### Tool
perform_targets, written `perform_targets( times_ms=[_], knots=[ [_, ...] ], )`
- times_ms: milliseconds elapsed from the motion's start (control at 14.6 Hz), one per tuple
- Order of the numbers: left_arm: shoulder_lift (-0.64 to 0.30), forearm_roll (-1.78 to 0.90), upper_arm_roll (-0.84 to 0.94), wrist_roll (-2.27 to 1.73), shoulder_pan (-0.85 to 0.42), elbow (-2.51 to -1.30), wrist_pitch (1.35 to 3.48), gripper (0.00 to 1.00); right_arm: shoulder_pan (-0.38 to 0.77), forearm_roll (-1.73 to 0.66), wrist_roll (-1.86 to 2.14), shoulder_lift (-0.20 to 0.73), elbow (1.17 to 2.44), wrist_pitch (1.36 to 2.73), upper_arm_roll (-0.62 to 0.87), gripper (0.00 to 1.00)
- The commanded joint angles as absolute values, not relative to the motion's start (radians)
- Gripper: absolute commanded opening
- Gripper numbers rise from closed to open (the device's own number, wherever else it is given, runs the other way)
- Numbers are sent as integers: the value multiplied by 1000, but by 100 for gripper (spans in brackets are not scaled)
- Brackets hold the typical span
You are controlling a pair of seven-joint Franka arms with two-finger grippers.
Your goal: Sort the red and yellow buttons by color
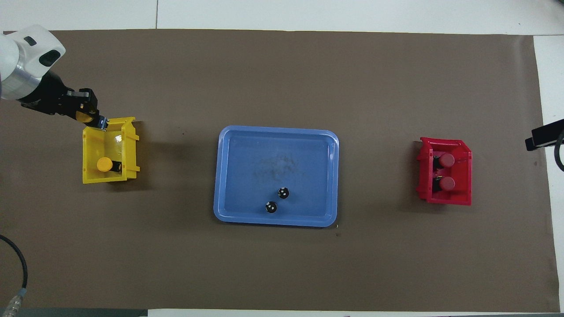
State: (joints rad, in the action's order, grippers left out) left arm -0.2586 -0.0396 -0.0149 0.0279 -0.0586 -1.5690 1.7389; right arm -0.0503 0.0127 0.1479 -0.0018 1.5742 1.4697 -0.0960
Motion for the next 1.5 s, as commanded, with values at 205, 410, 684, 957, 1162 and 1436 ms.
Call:
perform_targets(
  times_ms=[205,410,684,957,1162,1436],
  knots=[
    [-184,-57,-9,77,-46,-1793,1940,1,-35,14,135,-8,1577,1482,-109,100],
    [-186,-57,-9,77,-29,-1848,2000,1,-32,47,133,-8,1577,1483,-103,100],
    [-196,-57,-9,77,-20,-1917,2093,1,-34,48,133,-9,1582,1483,-101,100],
    [-195,-57,-9,75,-21,-1968,2166,42,-34,48,135,-11,1583,1483,-101,100],
    [-195,-57,-9,75,-20,-1916,2096,68,-34,48,138,-11,1583,1482,-100,100],
    [-192,-57,-11,77,-17,-1769,1907,70,-34,46,138,-11,1582,1483,-100,100]
  ],
)
